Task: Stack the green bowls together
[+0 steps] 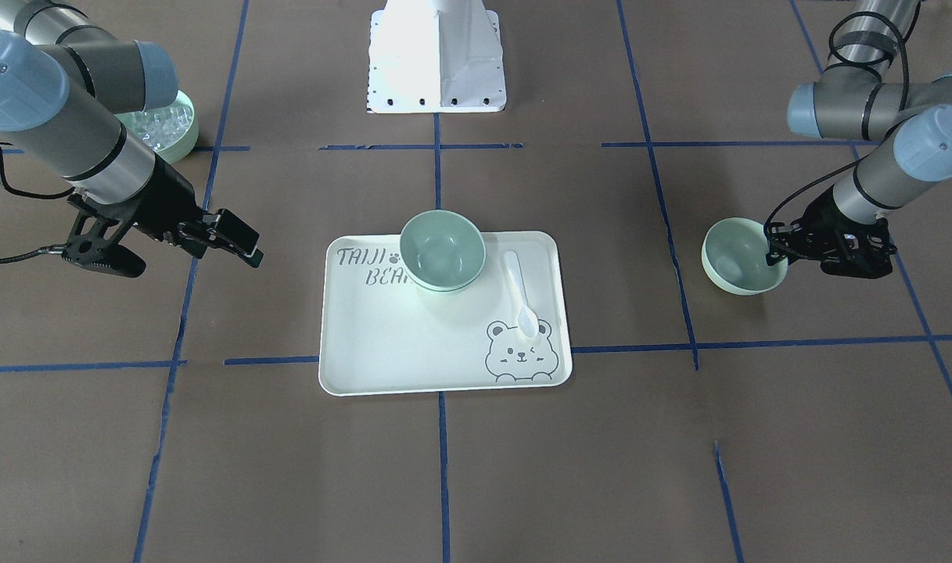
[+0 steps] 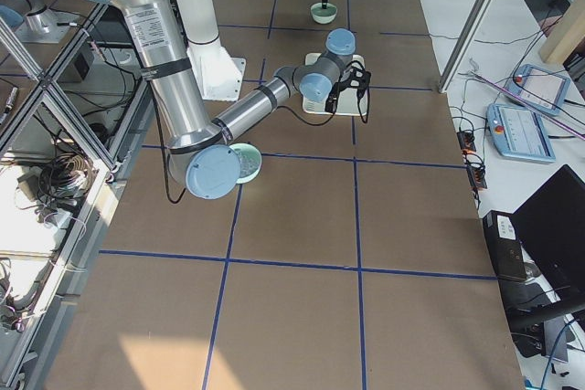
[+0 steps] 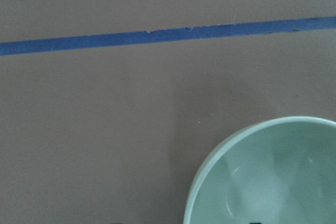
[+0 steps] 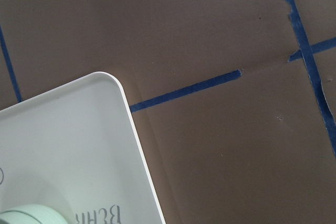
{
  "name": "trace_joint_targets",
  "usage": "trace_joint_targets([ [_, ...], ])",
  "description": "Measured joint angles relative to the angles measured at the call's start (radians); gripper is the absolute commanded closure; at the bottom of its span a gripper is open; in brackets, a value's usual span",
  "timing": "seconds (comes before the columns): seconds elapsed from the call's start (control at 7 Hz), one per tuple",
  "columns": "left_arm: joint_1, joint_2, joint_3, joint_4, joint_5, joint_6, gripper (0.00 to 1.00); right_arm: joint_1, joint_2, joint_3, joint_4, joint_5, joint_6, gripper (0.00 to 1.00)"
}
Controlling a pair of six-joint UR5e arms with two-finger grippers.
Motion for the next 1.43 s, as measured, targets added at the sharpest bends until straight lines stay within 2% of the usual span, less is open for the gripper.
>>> trace_joint_targets([
  [0.29, 0.0, -0.052, -0.064, 0.047, -0.004, -0.064, 1.0, 0.007, -0.001, -0.001, 0.0, 0.007, -0.001, 0.0],
  [0.57, 0.015, -0.243, -0.122, 0.216, -0.006, -0.243, 1.0, 0.061, -0.043, 0.006, 0.0, 0.047, -0.064, 0.0],
  [0.86, 0.162, -0.447, -0.109, 0.254, 0.013, -0.549, 1.0, 0.145, -0.113, 0.004, -0.002, 0.104, -0.217, 0.0],
  [1.0, 0.239, -0.524, -0.088, 0.247, 0.061, -0.656, 1.0, 0.164, -0.132, 0.001, -0.003, 0.112, -0.261, 0.0],
  [1.14, 0.301, -0.572, -0.07, 0.242, 0.124, -0.71, 1.0, 0.171, -0.144, -0.001, -0.002, 0.116, -0.279, 0.0],
  [1.43, 0.345, -0.598, -0.054, 0.24, 0.178, -0.736, 1.0, 0.173, -0.152, -0.001, -0.001, 0.119, -0.287, 0.0],
])
